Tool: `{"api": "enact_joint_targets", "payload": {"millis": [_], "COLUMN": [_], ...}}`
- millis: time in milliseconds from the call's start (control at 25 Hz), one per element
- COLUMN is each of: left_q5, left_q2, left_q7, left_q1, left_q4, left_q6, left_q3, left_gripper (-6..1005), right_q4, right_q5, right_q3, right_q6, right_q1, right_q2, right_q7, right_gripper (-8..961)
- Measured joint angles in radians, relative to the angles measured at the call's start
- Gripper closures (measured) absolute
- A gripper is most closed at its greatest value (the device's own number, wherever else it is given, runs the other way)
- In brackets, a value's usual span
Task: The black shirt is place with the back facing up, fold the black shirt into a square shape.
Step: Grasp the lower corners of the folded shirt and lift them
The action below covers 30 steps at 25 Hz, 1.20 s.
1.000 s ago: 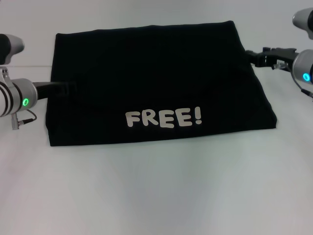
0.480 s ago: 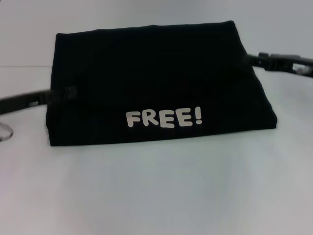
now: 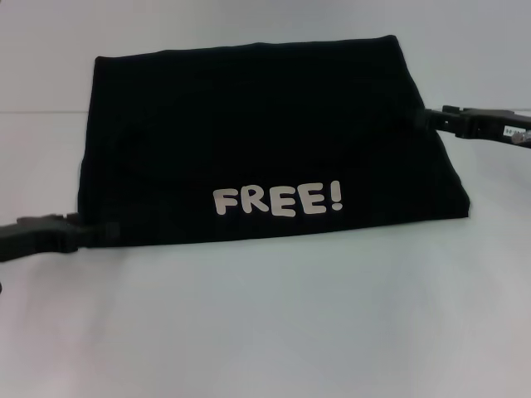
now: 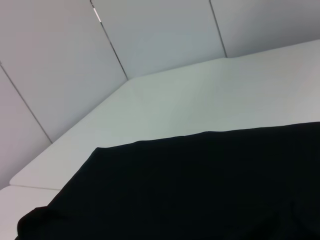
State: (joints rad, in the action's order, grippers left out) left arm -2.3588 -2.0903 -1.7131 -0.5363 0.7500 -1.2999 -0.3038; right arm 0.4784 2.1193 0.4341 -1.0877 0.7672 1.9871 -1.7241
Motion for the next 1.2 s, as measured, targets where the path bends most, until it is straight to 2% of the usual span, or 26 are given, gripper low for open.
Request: {"api": "enact_joint_targets", "payload": {"millis": [120, 440, 840, 1160, 1200], "left_q5": [0.0, -0.001, -0.001, -0.003, -0.003], "left_q2": [-0.005, -0.035, -0.032, -0.023, -0.023], "left_q7": [0.035, 0.175, 0.185, 0.16, 0.16], "left_q1": [0.015, 0.022, 0.014, 0.011, 0.011], "left_q4": [-0.001, -0.009, -0.044, -0.047, -0.047], "left_q6": [0.015, 0.101, 0.138, 0.145, 0.145], "left_q3": [-0.035, -0.041, -0.09, -0.08, -0.08], "left_gripper": [181, 183, 185, 194, 223], "right_q4": [0.0, 0.0, -0.001, -0.001, -0.001], "right_q5": [-0.001, -0.001, -0.001, -0.002, -0.002], "right_q3": [0.001, 0.006, -0.001, -0.002, -0.002], "right_q6": [0.014, 0.04, 0.042, 0.043, 0.043], "right_q1": [0.008, 0.016, 0.01, 0.008, 0.008], "right_q2": [0.003, 0.009, 0.012, 0.012, 0.012], "right_q7": [0.0, 0.001, 0.002, 0.005, 0.006], "right_gripper": [267, 269, 268, 267, 267]}}
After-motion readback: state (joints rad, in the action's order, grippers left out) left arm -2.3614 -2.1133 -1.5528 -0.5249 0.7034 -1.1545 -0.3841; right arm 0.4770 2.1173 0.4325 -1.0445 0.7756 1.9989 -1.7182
